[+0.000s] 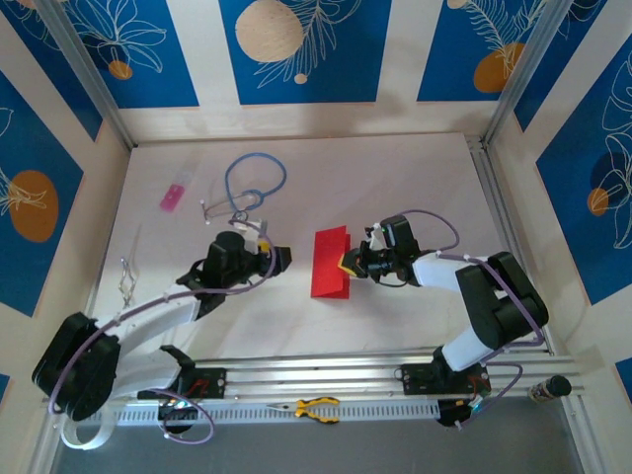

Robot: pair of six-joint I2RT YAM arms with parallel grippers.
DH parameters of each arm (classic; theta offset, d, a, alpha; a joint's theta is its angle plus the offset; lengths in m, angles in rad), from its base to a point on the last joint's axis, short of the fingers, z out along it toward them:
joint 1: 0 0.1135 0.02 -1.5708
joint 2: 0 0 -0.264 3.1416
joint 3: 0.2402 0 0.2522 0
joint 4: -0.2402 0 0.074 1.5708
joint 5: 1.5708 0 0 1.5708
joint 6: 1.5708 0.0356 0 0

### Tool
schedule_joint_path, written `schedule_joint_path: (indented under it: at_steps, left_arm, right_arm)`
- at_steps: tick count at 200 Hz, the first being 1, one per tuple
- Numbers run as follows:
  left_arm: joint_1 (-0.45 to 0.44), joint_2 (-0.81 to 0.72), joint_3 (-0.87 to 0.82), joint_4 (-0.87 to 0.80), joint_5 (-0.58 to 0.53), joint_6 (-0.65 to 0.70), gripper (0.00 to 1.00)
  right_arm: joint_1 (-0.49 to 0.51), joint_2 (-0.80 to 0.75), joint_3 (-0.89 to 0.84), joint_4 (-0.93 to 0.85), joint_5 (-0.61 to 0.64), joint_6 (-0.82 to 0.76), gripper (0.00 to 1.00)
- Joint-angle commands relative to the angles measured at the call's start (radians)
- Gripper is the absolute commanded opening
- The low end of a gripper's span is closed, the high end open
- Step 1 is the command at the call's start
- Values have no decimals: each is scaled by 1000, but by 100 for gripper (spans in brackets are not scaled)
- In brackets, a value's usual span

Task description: Fold a paper plane with a square sheet of paper (pick it up from the middle)

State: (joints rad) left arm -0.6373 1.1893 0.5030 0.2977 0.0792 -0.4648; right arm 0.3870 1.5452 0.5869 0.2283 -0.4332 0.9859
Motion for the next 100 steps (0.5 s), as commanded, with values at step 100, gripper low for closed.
schedule_joint_path:
  at_steps: [100]
  left_arm:
    - [-344, 104, -24, 111, -98, 553, 55]
  right_arm:
    - [-13, 38, 31, -46, -60, 40, 6]
